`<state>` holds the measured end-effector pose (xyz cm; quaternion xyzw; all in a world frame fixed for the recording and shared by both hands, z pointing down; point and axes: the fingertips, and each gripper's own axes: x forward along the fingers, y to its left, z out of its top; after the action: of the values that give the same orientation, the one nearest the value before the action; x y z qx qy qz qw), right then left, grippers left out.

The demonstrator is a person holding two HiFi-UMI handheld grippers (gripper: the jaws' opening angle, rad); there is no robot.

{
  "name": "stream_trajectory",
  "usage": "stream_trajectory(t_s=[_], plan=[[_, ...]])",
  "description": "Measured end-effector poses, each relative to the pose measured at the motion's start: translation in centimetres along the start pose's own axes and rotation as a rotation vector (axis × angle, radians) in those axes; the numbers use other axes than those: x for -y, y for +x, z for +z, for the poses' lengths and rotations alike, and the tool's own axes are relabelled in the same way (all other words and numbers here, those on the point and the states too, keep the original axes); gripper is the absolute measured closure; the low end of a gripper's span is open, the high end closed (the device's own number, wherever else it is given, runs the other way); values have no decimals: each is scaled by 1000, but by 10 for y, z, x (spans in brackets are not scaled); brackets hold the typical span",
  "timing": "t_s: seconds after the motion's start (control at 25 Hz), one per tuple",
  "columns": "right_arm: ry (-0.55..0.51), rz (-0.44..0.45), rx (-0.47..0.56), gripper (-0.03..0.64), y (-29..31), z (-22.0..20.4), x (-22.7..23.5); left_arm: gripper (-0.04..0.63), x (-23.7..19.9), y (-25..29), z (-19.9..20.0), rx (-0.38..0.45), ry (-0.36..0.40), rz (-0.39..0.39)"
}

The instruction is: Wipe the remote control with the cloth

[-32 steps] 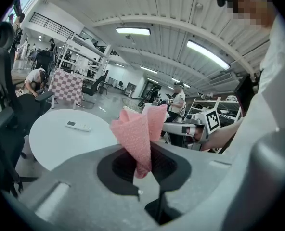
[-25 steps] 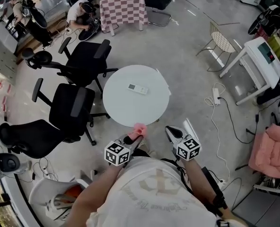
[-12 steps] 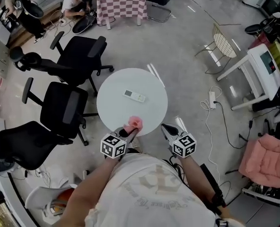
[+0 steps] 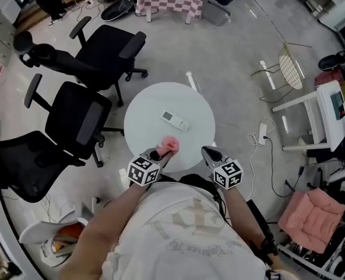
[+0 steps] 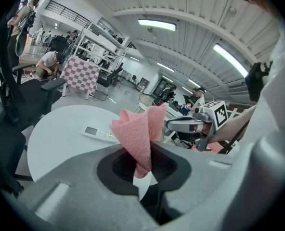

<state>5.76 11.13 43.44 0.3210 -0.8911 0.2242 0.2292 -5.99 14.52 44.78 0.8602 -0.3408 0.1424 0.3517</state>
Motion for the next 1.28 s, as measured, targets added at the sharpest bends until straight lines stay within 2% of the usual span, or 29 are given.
stream_trajectory(t_s=[0.28, 0.6, 0.8, 0.96, 1.08, 1.28], plan=[[-82, 48, -115, 609, 40, -6, 15, 551, -20, 4, -2, -23, -62, 36], [-191, 137, -267, 607, 83, -42, 35, 551, -43, 36, -15, -91, -142, 107], [-227, 174, -329, 589, 114, -57, 43, 551, -61, 58, -20, -179, -151, 147], [-285, 191, -359, 533, 138, -53, 51, 551, -78, 81, -21, -241, -159, 164], [-340, 198, -392, 434, 155, -59, 56, 551, -84, 100, -17, -278, -146, 151], [-392, 195, -420, 339, 171, -68, 56, 551, -85, 124, -8, -355, -97, 120]])
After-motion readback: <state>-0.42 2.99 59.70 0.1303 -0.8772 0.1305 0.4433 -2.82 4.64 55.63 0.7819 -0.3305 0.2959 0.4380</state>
